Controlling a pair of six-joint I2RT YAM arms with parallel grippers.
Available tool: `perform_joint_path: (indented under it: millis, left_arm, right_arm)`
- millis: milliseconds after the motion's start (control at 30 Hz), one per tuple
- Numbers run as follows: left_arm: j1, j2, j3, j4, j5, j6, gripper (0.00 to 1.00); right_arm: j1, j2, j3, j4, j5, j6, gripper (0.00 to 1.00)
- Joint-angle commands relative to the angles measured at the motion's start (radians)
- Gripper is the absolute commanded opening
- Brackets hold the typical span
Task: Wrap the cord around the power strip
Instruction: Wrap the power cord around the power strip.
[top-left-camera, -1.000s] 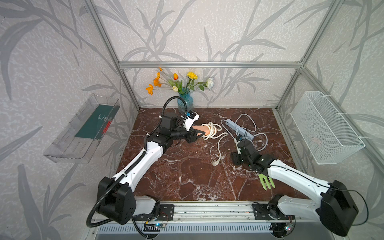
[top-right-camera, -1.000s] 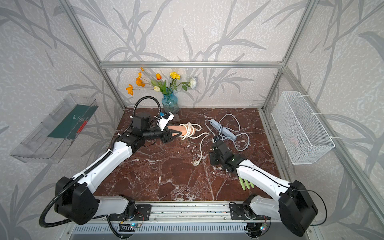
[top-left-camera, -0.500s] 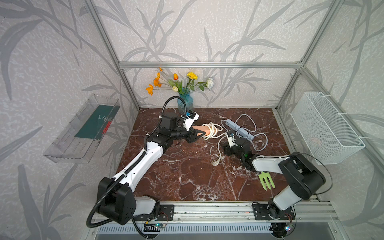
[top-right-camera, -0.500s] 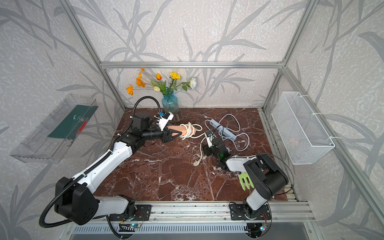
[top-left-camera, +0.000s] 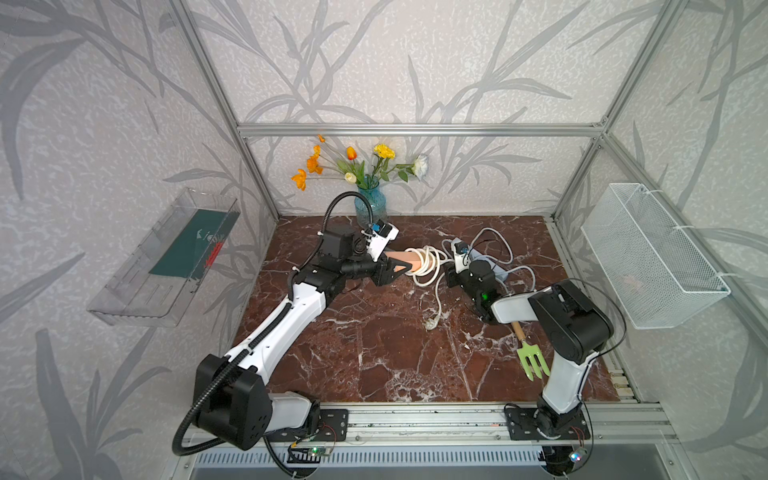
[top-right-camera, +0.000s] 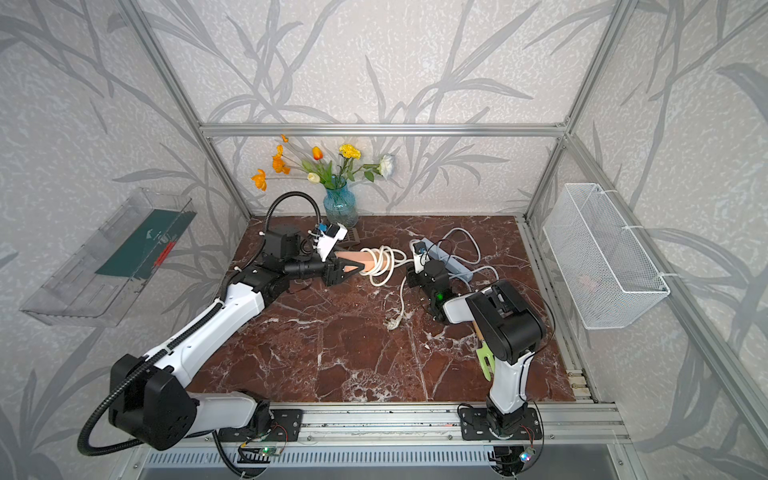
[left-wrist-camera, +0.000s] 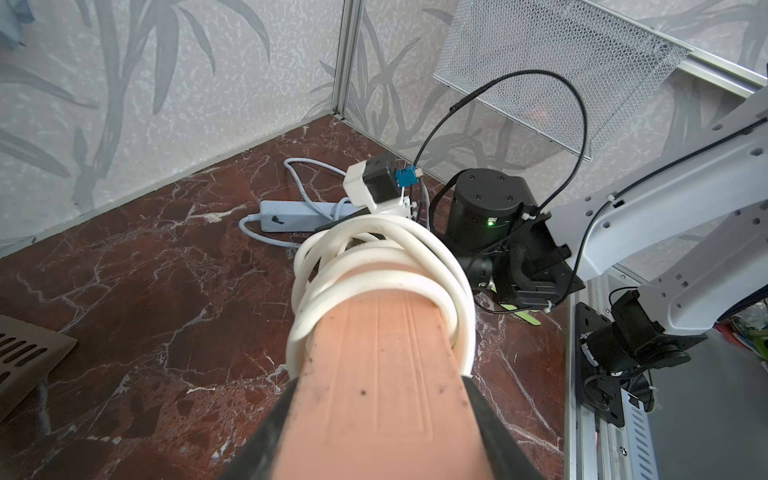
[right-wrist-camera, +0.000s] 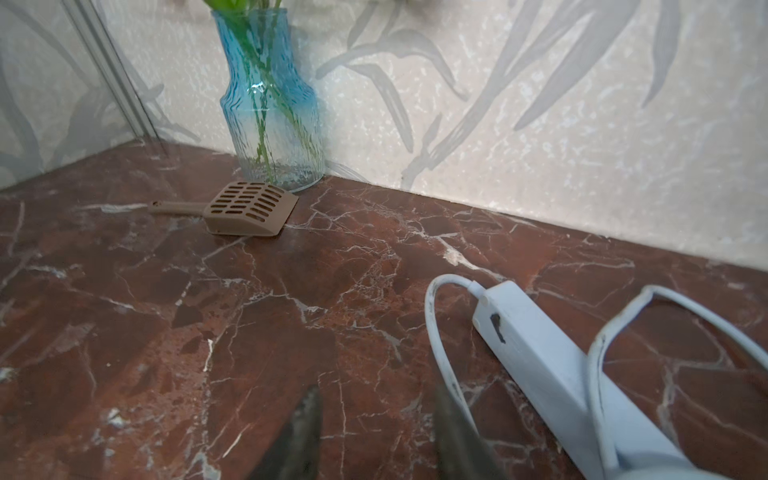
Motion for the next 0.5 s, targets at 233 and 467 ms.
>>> perform_joint_path:
  millis: [233,467]
  left_arm:
    - [0.015,-0.045,0.075,0.137,-0.078,-0.072,0.0]
    - [0.028,0.048,0.178,-0.094,-0.262,0.094,0.0]
  right_arm:
    - [0.162,-0.246,-0.213,0.041,0.138,-0.252,0.0]
    - [0.432,-0.548,-0.233,-0.111,0.282,-0.73,0.0]
